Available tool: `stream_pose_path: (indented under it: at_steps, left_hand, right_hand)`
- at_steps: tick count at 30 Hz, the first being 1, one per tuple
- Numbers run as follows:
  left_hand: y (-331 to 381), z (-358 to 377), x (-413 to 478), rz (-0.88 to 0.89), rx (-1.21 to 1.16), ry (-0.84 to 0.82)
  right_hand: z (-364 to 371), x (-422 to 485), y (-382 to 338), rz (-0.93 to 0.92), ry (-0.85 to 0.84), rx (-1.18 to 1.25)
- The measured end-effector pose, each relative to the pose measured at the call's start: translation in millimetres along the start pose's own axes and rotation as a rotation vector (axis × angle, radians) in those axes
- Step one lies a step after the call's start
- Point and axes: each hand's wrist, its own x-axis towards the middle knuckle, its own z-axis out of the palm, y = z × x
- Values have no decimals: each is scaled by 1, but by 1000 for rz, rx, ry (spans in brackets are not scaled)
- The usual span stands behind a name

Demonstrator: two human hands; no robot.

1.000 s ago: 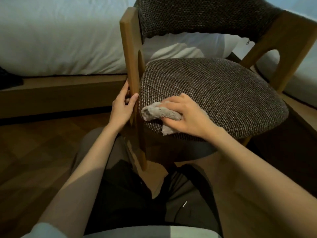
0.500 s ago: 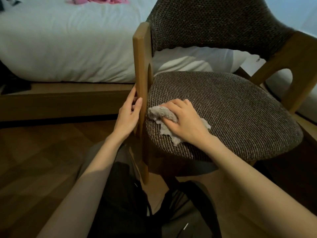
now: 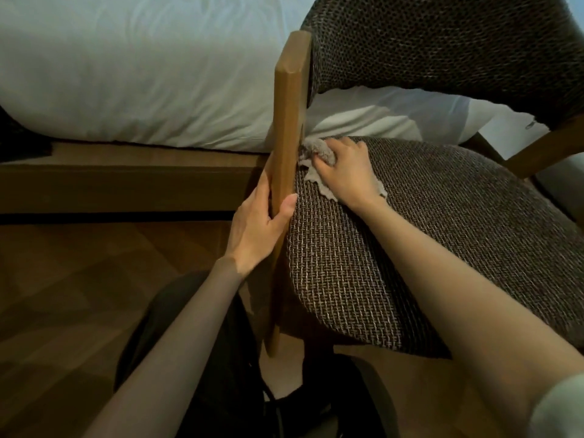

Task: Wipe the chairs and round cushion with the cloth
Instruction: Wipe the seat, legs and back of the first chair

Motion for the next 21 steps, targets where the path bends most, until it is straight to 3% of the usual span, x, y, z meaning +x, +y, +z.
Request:
stream_pose_path:
  at_steps: [10, 18, 21]
  left_hand:
    - [-17, 5, 6, 14, -85, -22]
    - [-13, 9, 8, -61, -81, -16]
    - [-8, 8, 8, -64, -78, -3]
  right_hand:
    - [31, 77, 41, 183, 26, -118]
    - [10, 72, 78, 379, 72, -191]
    - [7, 65, 65, 303, 69, -119]
